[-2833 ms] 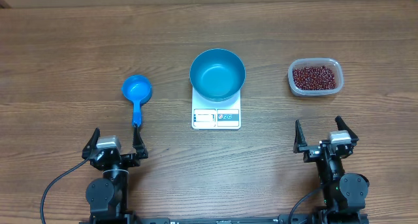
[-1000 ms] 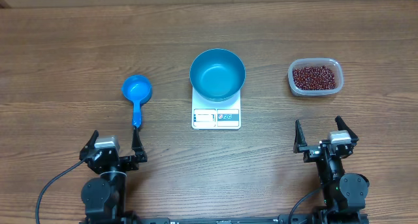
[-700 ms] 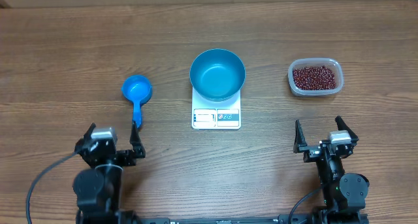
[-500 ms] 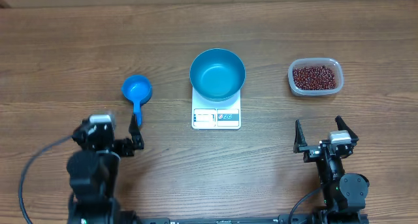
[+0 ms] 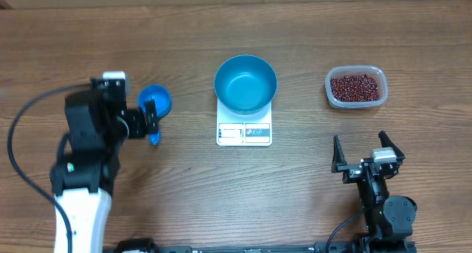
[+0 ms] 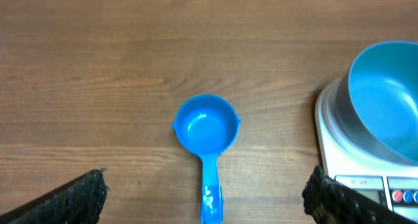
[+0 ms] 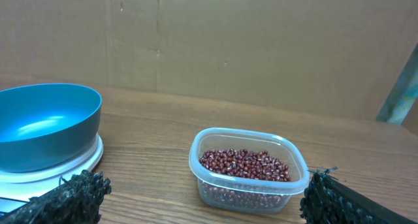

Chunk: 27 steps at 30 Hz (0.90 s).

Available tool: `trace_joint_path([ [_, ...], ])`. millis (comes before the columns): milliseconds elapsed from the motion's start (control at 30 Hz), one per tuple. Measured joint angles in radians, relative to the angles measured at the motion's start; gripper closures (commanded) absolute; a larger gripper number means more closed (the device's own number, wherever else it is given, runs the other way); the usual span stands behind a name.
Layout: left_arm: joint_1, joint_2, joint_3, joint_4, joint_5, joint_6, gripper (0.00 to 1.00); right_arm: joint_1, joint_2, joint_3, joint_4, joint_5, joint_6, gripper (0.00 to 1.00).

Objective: Scoop item into bowl and weigh 150g on scale
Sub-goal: 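Move the left gripper over the blue scoop's cup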

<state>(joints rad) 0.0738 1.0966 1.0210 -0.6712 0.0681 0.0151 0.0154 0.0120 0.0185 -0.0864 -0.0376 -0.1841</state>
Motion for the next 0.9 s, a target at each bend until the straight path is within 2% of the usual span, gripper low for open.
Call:
trace_joint_path([
  [267, 0.043, 0.219, 0.278, -0.257, 0.031, 0.072, 0.0, 0.0, 0.0, 0.0, 0.0, 0.0, 0.0, 0.0],
  [467, 0.113, 0.343, 0.397, -0.383, 0.104, 0.166, 0.0, 0.0, 0.0, 0.0, 0.0, 0.0, 0.0, 0.0],
  [700, 0.169, 0.462, 0.459, -0.471, 0.157, 0.284, 0.0, 0.0, 0.0, 0.0, 0.0, 0.0, 0.0, 0.0],
  [900, 0.168, 0.56, 0.484, -0.481, 0.164, 0.337, 0.0, 0.0, 0.0, 0.0, 0.0, 0.0, 0.0, 0.0],
])
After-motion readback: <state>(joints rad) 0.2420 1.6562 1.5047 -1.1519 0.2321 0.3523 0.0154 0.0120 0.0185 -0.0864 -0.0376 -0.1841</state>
